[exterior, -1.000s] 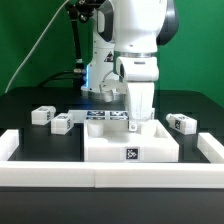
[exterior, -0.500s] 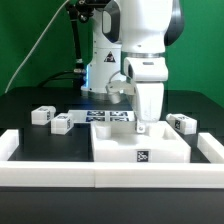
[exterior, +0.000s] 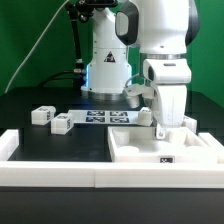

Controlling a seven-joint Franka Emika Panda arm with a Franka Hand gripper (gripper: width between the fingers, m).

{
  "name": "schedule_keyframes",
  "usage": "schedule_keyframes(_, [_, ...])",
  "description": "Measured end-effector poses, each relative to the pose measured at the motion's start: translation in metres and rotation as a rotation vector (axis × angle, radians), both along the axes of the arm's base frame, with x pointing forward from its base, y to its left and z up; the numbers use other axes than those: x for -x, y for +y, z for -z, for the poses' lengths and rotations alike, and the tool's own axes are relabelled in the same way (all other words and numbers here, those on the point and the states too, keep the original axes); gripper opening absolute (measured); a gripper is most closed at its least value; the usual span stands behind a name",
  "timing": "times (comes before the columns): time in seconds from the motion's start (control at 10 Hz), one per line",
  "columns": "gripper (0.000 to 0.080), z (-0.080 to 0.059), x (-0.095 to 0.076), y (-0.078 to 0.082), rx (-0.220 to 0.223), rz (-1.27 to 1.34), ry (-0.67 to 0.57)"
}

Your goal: Assemble one leg

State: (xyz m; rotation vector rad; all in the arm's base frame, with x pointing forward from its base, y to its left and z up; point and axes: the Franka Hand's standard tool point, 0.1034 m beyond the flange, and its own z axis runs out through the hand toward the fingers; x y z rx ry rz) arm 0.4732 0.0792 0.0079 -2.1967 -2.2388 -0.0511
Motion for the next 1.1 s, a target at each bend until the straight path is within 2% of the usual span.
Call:
schedule_keyframes(0.3, [0.0058, 0.0, -0.016, 0.007, 0.001, 0.062, 0.002])
schedule_keyframes(0.8, [0.0059, 0.0, -0.018, 0.011, 0.019, 0.029, 0.044])
schedule_keyframes(0.9, [0.0224, 0.0, -0.018, 0.011, 0.019, 0.03, 0.044])
schedule_keyframes(1.0, [0.0425, 0.0, -0.018, 0.011, 0.019, 0.03, 0.044])
schedule_keyframes(1.1, [0.0425, 0.0, -0.018, 0.01, 0.019, 0.03, 0.044])
